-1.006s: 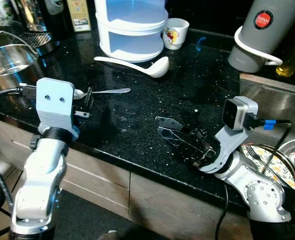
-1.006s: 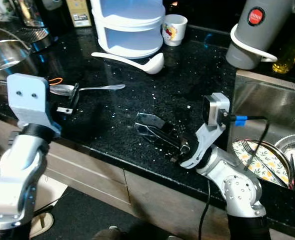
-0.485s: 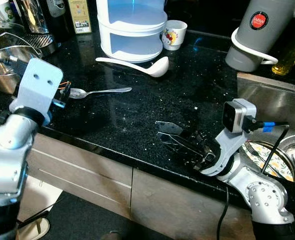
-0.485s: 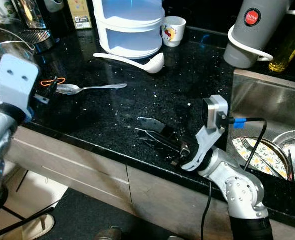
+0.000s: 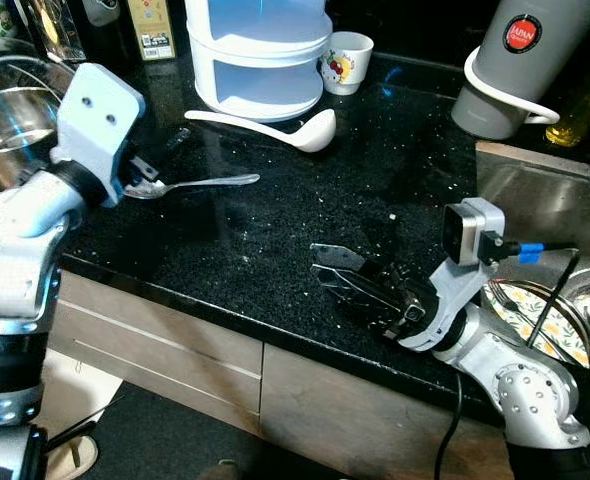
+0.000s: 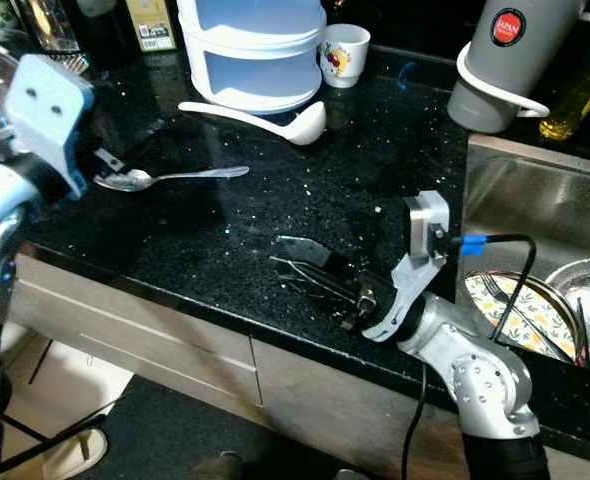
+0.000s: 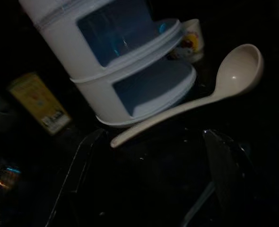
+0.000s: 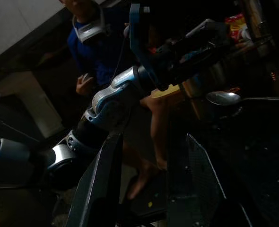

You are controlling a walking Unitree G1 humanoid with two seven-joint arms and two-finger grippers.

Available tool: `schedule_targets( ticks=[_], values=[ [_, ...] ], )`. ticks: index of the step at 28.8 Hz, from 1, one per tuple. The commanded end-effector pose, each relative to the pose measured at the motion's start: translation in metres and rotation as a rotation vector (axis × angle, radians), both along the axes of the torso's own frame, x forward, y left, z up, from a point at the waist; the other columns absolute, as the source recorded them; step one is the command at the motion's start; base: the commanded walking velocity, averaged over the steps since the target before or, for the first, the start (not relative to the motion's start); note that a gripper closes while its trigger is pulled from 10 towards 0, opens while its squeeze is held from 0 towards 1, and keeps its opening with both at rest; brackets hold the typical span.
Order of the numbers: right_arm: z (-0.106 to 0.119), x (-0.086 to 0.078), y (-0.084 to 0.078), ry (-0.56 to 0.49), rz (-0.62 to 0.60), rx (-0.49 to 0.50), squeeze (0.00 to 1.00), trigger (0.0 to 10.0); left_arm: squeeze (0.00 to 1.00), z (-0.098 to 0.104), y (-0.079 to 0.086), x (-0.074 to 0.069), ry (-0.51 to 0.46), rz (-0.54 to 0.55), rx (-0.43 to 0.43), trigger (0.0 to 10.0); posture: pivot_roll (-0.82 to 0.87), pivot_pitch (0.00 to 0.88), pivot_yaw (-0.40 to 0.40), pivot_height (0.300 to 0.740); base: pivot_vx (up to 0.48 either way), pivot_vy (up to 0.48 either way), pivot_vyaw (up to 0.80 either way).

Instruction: Kitchen organization

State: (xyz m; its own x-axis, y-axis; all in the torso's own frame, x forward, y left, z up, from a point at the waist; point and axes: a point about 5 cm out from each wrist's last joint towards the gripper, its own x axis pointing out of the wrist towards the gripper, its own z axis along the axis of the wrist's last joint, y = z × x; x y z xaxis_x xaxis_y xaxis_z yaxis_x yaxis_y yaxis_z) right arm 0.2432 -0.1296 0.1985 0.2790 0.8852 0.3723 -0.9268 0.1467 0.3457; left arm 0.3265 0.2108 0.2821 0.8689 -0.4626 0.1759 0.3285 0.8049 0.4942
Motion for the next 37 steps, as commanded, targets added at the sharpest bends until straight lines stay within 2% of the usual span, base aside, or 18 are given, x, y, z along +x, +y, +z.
schedule_targets(
  ticks=[1,5,6,7,9,11,12,16,20,30,37],
  values=[
    [-0.001,-0.002,0.001,0.001,0.001,-0.014,0.0,10.0,0.0,-0.002,0.0,0.001,0.011,-0.018,-0.004,10.0,0.03,0.118,-0.04,0.74,0.0,0.0,0.0],
    [-0.001,-0.002,0.001,0.001,0.001,-0.014,0.0,10.0,0.0,-0.002,0.0,0.001,0.011,-0.018,-0.004,10.0,0.03,0.118,-0.04,0.74,0.0,0.0,0.0],
    [-0.002,-0.002,0.0,0.001,-0.005,-0.025,0.0,10.0,0.0,-0.005,0.006,0.004,0.033,-0.019,-0.015,10.0,0.03,0.117,-0.04,0.74,0.0,0.0,0.0],
    [-0.002,-0.002,-0.001,0.001,-0.016,-0.043,0.0,10.0,0.0,-0.013,0.021,0.008,0.102,-0.001,-0.01,10.0,0.02,0.123,-0.041,0.74,0.0,0.0,0.0],
    [-0.002,-0.002,-0.001,0.001,-0.016,-0.043,0.0,10.0,0.0,-0.013,0.021,0.008,0.102,-0.001,-0.01,10.0,0.02,0.123,-0.041,0.74,0.0,0.0,0.0],
    [-0.003,-0.002,-0.003,0.001,-0.029,-0.063,0.0,10.0,0.0,-0.029,0.042,0.012,0.216,-0.005,0.02,10.0,0.02,0.124,-0.04,0.74,0.0,0.0,0.0],
    [-0.003,-0.002,-0.003,0.001,-0.029,-0.063,0.0,10.0,0.0,-0.029,0.042,0.012,0.216,-0.005,0.02,10.0,0.02,0.124,-0.04,0.74,0.0,0.0,0.0],
    [-0.002,-0.002,-0.005,-0.002,-0.042,-0.082,0.0,10.0,0.0,-0.041,0.06,0.01,0.344,-0.086,0.084,10.0,0.01,0.124,-0.038,0.74,0.0,0.0,0.0],
    [-0.002,-0.002,-0.006,-0.004,-0.047,-0.088,0.0,10.0,0.0,-0.04,0.069,0.012,0.356,-0.09,0.091,10.0,0.01,0.124,-0.037,0.74,0.0,0.0,0.0],
    [-0.002,-0.002,-0.008,-0.006,-0.055,-0.104,0.0,10.0,0.0,-0.024,0.066,0.019,0.31,-0.175,0.087,10.0,0.0,0.121,-0.04,0.74,0.0,0.0,0.0],
    [-0.002,-0.003,-0.009,-0.003,-0.059,-0.118,0.0,10.0,0.0,-0.022,0.061,0.026,0.334,-0.233,0.113,10.0,-0.01,0.123,-0.041,0.74,0.0,0.0,0.0]
  ],
)
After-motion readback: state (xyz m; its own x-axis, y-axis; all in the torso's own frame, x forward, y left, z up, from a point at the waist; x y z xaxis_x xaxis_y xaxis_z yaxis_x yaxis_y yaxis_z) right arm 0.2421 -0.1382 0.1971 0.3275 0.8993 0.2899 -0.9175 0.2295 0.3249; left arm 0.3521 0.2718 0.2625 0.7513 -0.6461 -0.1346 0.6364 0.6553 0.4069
